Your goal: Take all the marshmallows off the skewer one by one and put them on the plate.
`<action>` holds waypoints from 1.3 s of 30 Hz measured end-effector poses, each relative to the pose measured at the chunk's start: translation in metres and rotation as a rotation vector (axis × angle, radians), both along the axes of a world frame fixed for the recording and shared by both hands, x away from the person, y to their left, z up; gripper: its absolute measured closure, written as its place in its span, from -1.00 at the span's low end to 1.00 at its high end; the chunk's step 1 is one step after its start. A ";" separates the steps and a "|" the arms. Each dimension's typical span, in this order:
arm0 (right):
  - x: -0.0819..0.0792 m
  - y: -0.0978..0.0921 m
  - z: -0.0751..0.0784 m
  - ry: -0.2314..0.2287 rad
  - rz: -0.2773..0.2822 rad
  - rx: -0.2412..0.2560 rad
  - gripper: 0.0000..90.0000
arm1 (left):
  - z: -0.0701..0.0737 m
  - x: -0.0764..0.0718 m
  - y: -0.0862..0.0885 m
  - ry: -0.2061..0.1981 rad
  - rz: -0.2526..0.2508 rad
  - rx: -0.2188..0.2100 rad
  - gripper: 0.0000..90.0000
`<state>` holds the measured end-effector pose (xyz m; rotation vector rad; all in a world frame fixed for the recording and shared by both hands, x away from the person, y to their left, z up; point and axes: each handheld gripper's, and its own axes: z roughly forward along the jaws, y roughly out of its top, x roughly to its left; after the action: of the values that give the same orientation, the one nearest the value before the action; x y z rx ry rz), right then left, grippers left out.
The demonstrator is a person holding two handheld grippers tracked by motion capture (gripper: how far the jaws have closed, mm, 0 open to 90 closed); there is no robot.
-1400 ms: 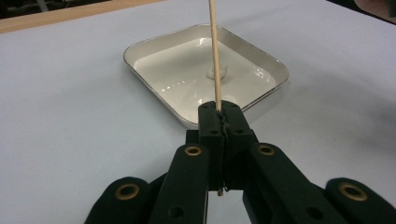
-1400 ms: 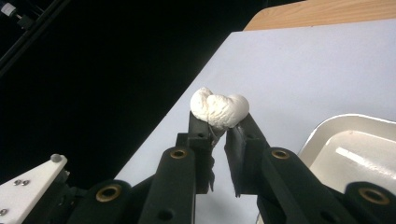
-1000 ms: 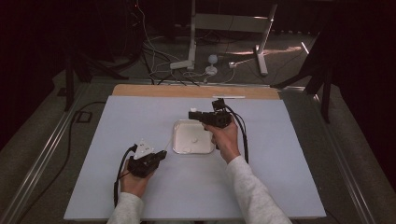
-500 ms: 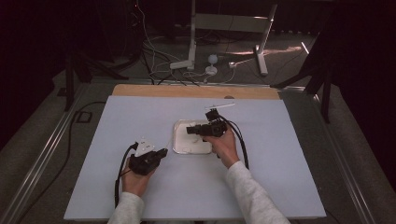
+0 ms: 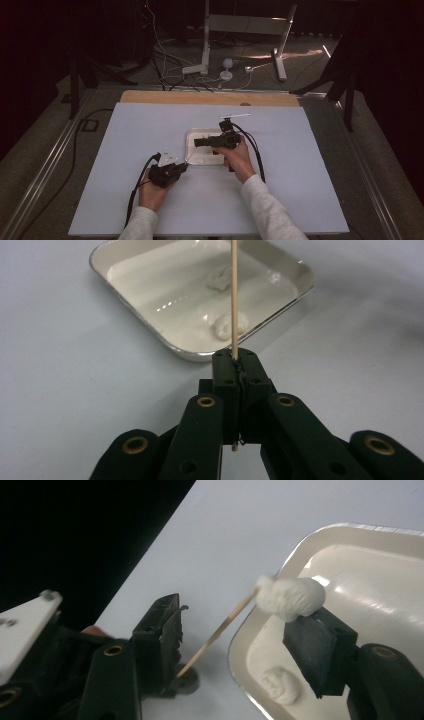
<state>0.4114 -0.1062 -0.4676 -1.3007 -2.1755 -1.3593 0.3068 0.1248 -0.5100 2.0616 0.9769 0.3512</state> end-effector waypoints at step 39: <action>-0.028 -0.055 0.003 -0.053 -0.032 0.026 -0.22 | 0.006 -0.006 0.004 0.275 0.057 0.170 0.98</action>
<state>0.3834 -0.1610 -0.4641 -1.3107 -2.1726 -1.4447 0.3007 0.1291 -0.5039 2.2815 1.2075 0.1872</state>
